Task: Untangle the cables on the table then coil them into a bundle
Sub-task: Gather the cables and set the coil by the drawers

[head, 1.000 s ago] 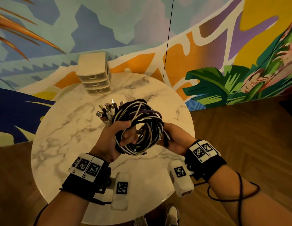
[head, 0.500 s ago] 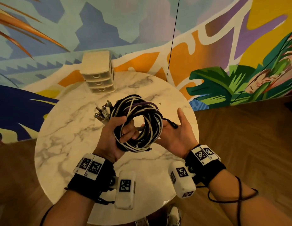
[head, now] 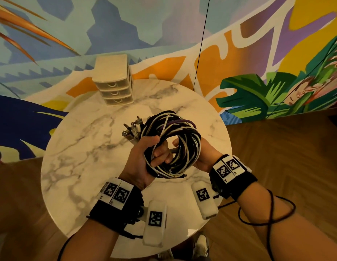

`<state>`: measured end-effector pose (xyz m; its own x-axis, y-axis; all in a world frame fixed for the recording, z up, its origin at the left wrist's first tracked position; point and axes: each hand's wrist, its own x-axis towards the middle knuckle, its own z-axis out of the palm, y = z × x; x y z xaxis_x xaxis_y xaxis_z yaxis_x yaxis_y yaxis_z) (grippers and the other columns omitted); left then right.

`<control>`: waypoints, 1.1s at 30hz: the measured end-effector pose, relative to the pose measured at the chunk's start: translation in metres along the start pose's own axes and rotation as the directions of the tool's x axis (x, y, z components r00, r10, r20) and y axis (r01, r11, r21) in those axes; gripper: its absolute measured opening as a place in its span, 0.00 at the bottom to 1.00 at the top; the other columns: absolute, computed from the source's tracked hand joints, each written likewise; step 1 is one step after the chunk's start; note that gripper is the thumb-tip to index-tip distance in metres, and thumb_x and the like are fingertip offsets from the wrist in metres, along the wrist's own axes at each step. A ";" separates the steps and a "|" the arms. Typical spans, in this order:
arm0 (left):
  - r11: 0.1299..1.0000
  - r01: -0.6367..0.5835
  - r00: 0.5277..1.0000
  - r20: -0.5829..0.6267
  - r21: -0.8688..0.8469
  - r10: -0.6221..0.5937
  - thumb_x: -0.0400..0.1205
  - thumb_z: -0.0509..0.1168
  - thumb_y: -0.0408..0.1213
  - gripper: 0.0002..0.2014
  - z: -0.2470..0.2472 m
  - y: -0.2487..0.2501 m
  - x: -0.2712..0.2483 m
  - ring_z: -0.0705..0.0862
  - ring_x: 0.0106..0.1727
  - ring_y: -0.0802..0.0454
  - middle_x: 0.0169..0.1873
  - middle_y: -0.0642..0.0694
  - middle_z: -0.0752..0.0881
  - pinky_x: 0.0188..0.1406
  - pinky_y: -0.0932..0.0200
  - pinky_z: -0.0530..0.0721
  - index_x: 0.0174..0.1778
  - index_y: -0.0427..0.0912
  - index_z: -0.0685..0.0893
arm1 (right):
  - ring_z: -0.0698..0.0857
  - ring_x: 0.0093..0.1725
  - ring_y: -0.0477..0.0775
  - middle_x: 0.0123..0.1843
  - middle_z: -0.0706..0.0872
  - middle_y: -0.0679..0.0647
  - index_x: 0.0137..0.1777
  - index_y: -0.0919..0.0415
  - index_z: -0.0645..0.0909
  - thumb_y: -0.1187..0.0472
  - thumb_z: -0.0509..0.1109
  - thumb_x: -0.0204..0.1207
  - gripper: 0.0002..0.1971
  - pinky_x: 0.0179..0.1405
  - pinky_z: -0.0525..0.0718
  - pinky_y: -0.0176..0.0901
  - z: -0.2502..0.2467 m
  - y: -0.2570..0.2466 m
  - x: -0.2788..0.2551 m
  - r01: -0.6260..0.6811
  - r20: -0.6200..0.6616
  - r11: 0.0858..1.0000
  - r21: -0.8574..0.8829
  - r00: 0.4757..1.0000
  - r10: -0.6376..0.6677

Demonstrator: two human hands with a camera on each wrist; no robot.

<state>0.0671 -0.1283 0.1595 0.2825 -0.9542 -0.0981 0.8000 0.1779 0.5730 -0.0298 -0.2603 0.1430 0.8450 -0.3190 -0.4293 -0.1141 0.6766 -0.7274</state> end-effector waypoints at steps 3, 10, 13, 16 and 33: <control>1.000 0.011 1.000 0.007 0.009 -0.011 0.69 0.72 0.37 0.16 0.000 0.000 0.000 0.66 0.14 0.58 0.17 0.51 0.69 0.27 0.59 0.75 0.49 0.34 0.79 | 0.87 0.35 0.53 0.41 0.79 0.62 0.43 0.67 0.77 0.67 0.54 0.83 0.11 0.34 0.88 0.42 -0.002 0.000 0.001 -0.041 0.012 0.996 -0.085 0.999 0.042; 0.999 0.032 0.999 0.019 0.021 -0.033 0.68 0.72 0.37 0.15 -0.001 0.003 -0.002 0.66 0.15 0.59 0.17 0.51 0.70 0.28 0.60 0.76 0.47 0.33 0.85 | 0.89 0.37 0.53 0.41 0.88 0.59 0.51 0.69 0.79 0.59 0.58 0.77 0.14 0.40 0.89 0.46 0.000 0.003 0.005 -0.099 0.120 0.988 -0.120 0.986 0.113; 0.999 0.038 0.999 -0.018 0.009 -0.038 0.69 0.70 0.34 0.16 -0.003 0.003 -0.004 0.66 0.14 0.58 0.17 0.51 0.70 0.27 0.60 0.75 0.51 0.32 0.81 | 0.89 0.34 0.51 0.36 0.90 0.57 0.48 0.69 0.79 0.60 0.56 0.79 0.14 0.37 0.88 0.43 0.001 0.007 0.007 -0.147 0.121 0.986 -0.080 0.980 0.156; 0.999 0.045 0.998 -0.054 0.000 -0.045 0.71 0.63 0.34 0.15 -0.007 0.005 -0.007 0.65 0.14 0.58 0.17 0.50 0.69 0.26 0.60 0.75 0.51 0.31 0.79 | 0.89 0.32 0.51 0.34 0.90 0.56 0.41 0.63 0.88 0.56 0.59 0.72 0.17 0.35 0.88 0.41 0.005 0.010 0.008 -0.174 0.140 0.983 -0.063 0.973 0.181; 0.997 0.041 0.991 -0.124 -0.061 -0.048 0.74 0.58 0.33 0.08 -0.038 0.027 -0.023 0.65 0.14 0.57 0.16 0.50 0.67 0.26 0.60 0.76 0.48 0.40 0.72 | 0.87 0.38 0.52 0.40 0.89 0.56 0.48 0.64 0.82 0.57 0.66 0.73 0.11 0.44 0.86 0.44 0.022 0.042 0.043 -0.279 0.015 0.960 -0.020 0.960 0.280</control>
<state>0.1030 -0.0927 0.1462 0.3066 -0.9247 -0.2255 0.8418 0.1528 0.5178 0.0133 -0.2316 0.1057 0.7869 -0.1074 -0.6077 -0.3561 0.7252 -0.5893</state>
